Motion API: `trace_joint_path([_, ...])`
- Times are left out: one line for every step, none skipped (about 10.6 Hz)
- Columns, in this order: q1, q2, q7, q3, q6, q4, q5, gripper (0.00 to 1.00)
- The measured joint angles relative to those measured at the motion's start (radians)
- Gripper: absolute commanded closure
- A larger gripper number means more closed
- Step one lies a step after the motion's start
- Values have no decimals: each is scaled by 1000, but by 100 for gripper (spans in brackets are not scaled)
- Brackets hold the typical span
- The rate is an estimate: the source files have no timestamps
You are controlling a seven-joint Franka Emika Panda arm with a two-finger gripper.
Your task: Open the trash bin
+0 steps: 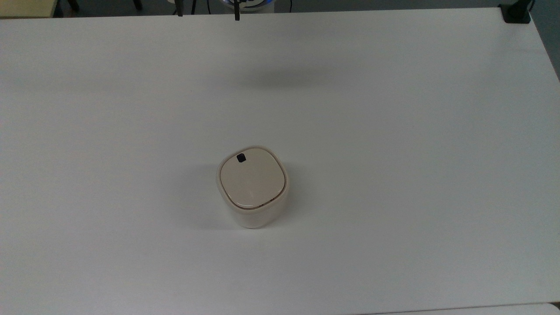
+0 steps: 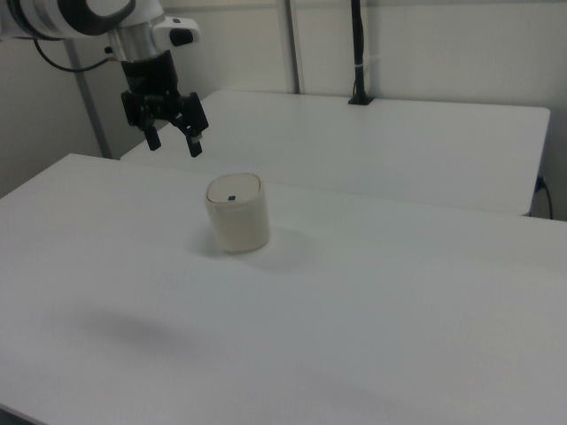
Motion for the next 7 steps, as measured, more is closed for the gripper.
trace_joint_path([-1,0,0,0,5,-12,0,0])
trace_joint_path([-1,0,0,0,5,-12,0,0])
trace_joint_path([-1,0,0,0,5,-12,0,0])
trace_joint_path([-1,0,0,0,5,-12,0,0])
trace_joint_path([-1,0,0,0,5,-12,0,0])
trace_joint_path([-1,0,0,0,5,-12,0,0])
trace_joint_path([-1,0,0,0,5,-12,0,0])
